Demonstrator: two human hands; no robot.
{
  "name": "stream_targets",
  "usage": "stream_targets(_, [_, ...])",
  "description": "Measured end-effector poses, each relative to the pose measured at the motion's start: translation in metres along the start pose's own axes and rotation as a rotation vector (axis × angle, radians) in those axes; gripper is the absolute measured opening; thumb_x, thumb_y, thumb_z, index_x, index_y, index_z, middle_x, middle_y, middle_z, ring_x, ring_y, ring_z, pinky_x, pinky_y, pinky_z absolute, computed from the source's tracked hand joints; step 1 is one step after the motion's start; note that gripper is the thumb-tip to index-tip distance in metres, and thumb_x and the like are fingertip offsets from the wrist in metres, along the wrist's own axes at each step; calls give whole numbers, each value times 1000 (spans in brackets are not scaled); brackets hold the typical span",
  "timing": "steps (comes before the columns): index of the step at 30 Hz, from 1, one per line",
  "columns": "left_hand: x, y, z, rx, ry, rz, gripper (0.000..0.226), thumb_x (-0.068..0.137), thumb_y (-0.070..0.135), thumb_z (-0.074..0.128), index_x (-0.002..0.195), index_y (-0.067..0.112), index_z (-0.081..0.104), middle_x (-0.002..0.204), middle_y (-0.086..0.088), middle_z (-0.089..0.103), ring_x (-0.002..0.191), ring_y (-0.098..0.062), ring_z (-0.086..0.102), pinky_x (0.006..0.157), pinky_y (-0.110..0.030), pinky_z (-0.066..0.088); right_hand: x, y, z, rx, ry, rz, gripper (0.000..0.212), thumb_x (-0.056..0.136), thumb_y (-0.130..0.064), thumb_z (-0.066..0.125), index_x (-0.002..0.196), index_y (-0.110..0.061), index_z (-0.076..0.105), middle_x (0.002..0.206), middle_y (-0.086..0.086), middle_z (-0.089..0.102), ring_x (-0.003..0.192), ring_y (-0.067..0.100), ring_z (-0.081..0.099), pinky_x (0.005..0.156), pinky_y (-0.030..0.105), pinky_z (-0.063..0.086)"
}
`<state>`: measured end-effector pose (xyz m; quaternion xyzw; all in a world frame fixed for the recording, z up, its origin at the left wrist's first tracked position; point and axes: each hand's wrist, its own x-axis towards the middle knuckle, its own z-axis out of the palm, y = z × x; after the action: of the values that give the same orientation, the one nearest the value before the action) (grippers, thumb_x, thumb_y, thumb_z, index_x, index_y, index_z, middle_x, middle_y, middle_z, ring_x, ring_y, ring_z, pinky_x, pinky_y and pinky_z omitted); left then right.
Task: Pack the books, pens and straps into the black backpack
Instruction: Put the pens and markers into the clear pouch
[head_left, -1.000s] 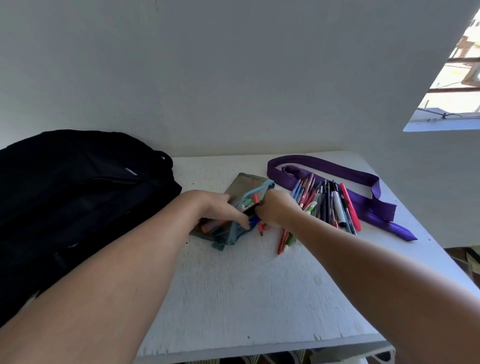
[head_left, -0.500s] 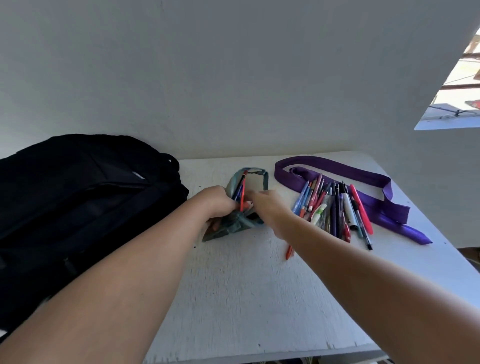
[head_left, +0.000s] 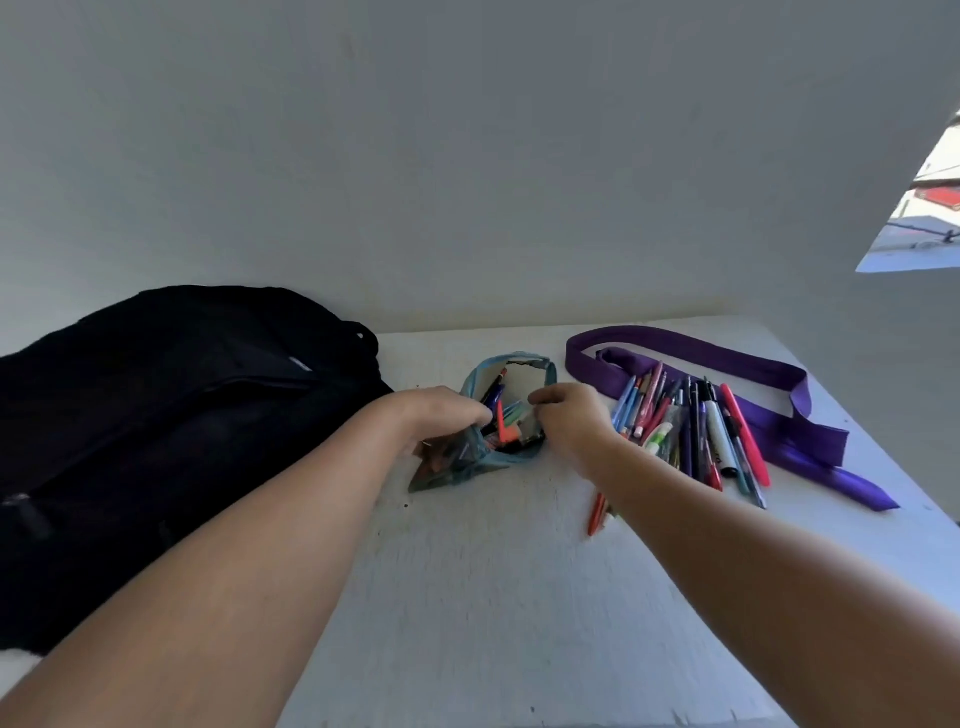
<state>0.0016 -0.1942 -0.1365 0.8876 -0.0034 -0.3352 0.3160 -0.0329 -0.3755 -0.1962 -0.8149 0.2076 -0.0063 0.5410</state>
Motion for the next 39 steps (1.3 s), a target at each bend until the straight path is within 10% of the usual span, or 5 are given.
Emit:
stream_targets(5, [-1, -2, -10, -81, 80, 43, 36, 89, 37, 56, 121, 21, 64, 111, -4, 63, 97, -22, 59, 84, -36, 43, 7, -21, -11, 277, 202, -112, 26, 101, -15, 58, 118, -26, 74, 94, -1, 75, 72, 17, 67, 63, 31, 58])
stream_targets(8, [-3, 7, -2, -8, 126, 89, 34, 100, 39, 48, 123, 17, 59, 113, -6, 51, 91, -21, 49, 78, -32, 35, 9, -21, -16, 155, 43, -97, 19, 99, -14, 62, 109, -26, 75, 104, 3, 75, 88, 20, 75, 83, 38, 65])
stream_targets(16, [13, 19, 35, 38, 81, 38, 78, 95, 67, 39, 147, 10, 51, 146, -14, 55, 125, -33, 56, 111, -42, 43, -13, -5, -63, -307, -29, -190, 21, 101, -27, 62, 118, -22, 49, 103, 5, 65, 81, 21, 66, 61, 34, 52])
stream_targets(25, [-8, 29, 41, 240, 71, -3, 67, 108, 55, 21, 70, 9, 50, 72, -8, 49, 62, -18, 43, 55, -30, 28, -54, 22, -101, -504, -298, -424, 14, 93, -27, 76, 107, -26, 72, 100, -12, 69, 91, 8, 68, 86, 30, 59])
stream_targets(39, [11, 16, 45, 300, 70, 37, 76, 104, 66, 12, 66, 12, 50, 69, -10, 55, 70, -21, 51, 63, -33, 34, -63, 28, -105, -1081, -481, -690, 28, 97, -25, 71, 124, -33, 72, 123, -10, 61, 116, 16, 55, 104, 40, 49])
